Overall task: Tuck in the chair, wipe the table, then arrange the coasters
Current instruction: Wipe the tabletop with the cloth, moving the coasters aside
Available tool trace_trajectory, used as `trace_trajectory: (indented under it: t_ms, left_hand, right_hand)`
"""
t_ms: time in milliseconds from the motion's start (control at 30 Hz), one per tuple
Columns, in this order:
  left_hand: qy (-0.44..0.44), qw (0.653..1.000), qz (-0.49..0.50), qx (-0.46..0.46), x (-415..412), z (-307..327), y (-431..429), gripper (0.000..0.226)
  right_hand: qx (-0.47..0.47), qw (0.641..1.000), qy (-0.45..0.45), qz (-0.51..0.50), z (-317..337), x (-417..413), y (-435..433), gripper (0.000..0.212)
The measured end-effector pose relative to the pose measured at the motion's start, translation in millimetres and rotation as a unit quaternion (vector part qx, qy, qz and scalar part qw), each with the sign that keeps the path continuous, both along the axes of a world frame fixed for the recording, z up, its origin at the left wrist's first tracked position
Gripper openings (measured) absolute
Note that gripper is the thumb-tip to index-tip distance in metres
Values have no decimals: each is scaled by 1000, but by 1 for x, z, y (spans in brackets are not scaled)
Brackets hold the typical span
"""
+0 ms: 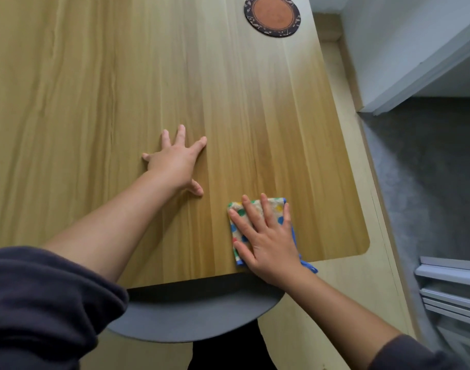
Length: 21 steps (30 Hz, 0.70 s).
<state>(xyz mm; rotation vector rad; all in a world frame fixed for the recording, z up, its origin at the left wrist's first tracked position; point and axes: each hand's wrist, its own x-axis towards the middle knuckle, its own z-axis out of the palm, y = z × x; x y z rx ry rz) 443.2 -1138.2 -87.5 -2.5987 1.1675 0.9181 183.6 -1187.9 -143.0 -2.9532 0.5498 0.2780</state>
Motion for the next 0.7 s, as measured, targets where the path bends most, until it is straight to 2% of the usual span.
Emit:
trace_trajectory:
  t_ms: [367,533,700]
  left_hand:
    - [-22,999,-41,15,9,-5,0,124]
    - [-49,996,-58,-44,40,4,-15,107]
    - [-60,996,-26,-64,91,6,-51,108]
  right_hand:
    - [-4,999,-7,-39,-1,84,-56,59]
    - [-6,999,-13,-52,-4,150,-109,59]
    - [-10,998,-18,-52,-7,209,-154,60]
